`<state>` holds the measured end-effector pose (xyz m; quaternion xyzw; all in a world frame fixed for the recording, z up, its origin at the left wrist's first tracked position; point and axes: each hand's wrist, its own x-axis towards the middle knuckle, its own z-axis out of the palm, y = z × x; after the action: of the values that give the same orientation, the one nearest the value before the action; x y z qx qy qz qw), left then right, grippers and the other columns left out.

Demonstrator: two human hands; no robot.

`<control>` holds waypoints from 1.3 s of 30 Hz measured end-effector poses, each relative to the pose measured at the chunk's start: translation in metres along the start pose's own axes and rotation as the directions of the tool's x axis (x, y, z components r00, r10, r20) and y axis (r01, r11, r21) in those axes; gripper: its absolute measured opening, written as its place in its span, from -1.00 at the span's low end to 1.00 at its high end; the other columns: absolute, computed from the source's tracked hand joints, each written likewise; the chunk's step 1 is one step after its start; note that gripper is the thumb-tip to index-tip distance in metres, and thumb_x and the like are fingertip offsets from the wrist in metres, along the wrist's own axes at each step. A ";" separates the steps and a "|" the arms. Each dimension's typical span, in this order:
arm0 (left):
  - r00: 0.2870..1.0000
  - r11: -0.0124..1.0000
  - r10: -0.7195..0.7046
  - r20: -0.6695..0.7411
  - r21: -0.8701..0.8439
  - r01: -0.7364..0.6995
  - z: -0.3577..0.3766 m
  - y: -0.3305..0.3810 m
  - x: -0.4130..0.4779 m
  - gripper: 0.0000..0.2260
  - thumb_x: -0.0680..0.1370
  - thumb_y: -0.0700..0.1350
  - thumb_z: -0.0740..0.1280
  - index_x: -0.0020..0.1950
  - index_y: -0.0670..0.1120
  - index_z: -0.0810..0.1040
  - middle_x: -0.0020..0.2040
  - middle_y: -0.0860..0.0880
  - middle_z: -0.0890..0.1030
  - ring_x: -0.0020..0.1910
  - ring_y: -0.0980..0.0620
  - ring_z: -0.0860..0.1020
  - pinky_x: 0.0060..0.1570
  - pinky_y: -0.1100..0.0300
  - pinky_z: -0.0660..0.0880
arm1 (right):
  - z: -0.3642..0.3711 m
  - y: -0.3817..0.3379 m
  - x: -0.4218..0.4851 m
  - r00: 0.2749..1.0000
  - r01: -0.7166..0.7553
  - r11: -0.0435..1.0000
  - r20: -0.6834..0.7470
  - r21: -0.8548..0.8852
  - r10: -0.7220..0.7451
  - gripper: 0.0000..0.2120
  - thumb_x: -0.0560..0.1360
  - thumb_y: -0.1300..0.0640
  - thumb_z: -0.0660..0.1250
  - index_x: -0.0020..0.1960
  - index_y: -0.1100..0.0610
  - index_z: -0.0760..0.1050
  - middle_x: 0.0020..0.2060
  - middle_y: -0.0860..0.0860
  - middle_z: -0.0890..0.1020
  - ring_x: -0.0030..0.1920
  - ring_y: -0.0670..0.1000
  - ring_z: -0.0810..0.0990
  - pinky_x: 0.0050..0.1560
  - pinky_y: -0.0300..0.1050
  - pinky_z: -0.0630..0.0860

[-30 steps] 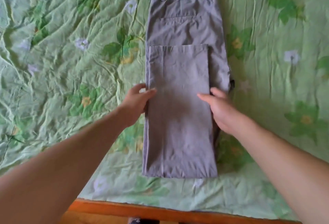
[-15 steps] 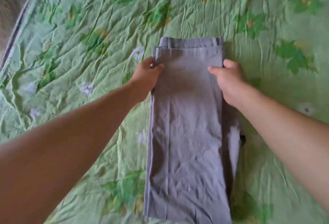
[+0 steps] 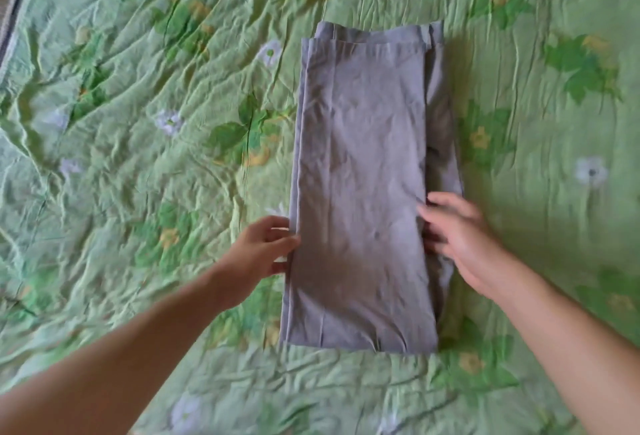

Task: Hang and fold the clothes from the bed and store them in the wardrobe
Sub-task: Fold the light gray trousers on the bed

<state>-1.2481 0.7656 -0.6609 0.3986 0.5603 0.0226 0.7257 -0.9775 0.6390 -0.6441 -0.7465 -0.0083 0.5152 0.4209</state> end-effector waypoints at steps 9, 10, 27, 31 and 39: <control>0.995 0.955 -0.092 -0.036 0.279 0.098 0.017 -0.070 -0.046 -0.89 0.55 -0.29 0.41 0.05 -0.15 0.60 -0.05 -0.21 0.70 -0.05 -0.15 0.70 0.03 -0.10 0.64 | -0.018 0.087 -0.049 0.968 -0.168 0.862 0.085 -0.479 0.236 -0.78 0.47 0.12 0.50 0.06 0.16 0.57 0.00 0.13 0.71 -0.02 0.11 0.68 -0.18 -0.09 0.49; 0.996 0.939 -0.072 -0.053 0.333 0.086 0.017 -0.075 -0.048 -0.90 0.54 -0.28 0.42 0.05 -0.16 0.60 -0.04 -0.23 0.70 -0.03 -0.20 0.69 0.06 -0.14 0.63 | -0.021 0.100 -0.056 0.960 -0.184 0.815 0.079 -0.550 0.270 -0.76 0.48 0.09 0.48 0.10 0.12 0.55 0.03 0.09 0.69 0.02 0.10 0.66 -0.20 -0.10 0.51; 0.855 0.341 0.518 0.023 0.911 -0.231 0.035 -0.031 -0.005 -0.36 0.57 0.09 0.32 0.58 0.25 0.07 0.57 -0.03 0.00 0.54 -0.16 0.15 0.42 -0.07 0.28 | 0.018 0.060 -0.010 0.904 0.337 0.808 -0.076 -0.482 -0.422 -0.40 0.44 0.18 0.45 0.35 -0.10 0.26 -0.08 0.03 0.60 -0.04 0.21 0.63 -0.02 0.10 0.58; 0.806 -0.057 0.547 0.226 0.971 -0.233 0.051 0.000 0.041 -0.36 0.63 0.23 0.13 0.62 0.21 -0.10 0.60 -0.09 -0.38 0.58 -0.12 -0.35 0.55 -0.13 -0.12 | 0.035 0.027 0.022 0.575 0.463 0.145 0.172 -0.874 -0.800 -0.37 0.48 0.13 0.39 0.52 0.03 0.31 0.38 0.26 0.37 0.25 0.34 0.44 0.15 0.26 0.52; 0.750 -0.225 0.593 0.293 0.955 -0.195 0.051 0.090 0.138 -0.40 0.60 0.39 -0.09 0.59 0.30 -0.19 0.63 -0.10 -0.27 0.58 -0.24 -0.29 0.51 -0.33 -0.10 | 0.051 -0.040 0.123 0.666 0.318 -0.201 0.369 -0.927 -0.648 -0.21 0.55 -0.45 -0.08 0.65 -0.07 -0.06 0.65 0.03 -0.10 0.62 0.19 -0.20 0.49 0.47 -0.18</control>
<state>-1.1176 0.8649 -0.7131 0.9373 0.3282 -0.0937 0.0705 -0.9419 0.7514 -0.7180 -0.8051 -0.5891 0.0579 -0.0373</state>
